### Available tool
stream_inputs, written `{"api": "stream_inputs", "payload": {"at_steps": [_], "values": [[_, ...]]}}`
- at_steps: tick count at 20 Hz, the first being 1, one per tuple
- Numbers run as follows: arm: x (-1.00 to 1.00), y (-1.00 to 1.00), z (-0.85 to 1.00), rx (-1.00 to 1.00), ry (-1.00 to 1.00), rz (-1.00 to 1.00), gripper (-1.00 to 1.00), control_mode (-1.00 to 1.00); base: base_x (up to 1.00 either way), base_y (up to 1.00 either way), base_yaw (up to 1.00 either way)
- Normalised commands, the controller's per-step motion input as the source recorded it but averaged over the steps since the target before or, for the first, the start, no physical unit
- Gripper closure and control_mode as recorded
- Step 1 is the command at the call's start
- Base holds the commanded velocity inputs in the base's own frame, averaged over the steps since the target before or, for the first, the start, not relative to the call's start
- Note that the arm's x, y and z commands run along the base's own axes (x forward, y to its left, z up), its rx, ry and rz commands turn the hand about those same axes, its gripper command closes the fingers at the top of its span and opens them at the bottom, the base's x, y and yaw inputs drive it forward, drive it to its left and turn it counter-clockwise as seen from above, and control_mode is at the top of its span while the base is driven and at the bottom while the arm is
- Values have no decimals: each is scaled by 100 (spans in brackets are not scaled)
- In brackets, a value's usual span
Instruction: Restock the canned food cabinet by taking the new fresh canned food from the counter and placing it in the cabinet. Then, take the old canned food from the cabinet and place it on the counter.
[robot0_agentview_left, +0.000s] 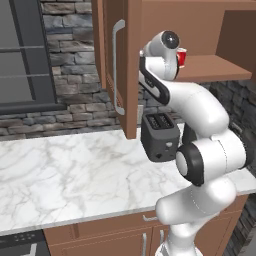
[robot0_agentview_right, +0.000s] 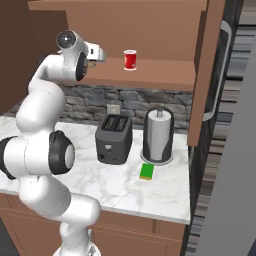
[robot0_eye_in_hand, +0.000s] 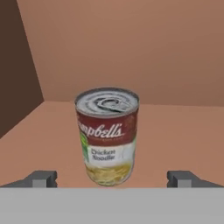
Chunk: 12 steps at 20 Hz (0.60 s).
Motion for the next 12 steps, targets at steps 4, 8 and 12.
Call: {"api": "stream_inputs", "payload": {"at_steps": [4,8,12], "values": [[43,0,-14,0,0,0,-100,-100,0,0,0],[32,0,-3,0,0,0,-100,-100,0,0,0],[20,0,0,0,0,0,-100,-100,0,0,0]]}}
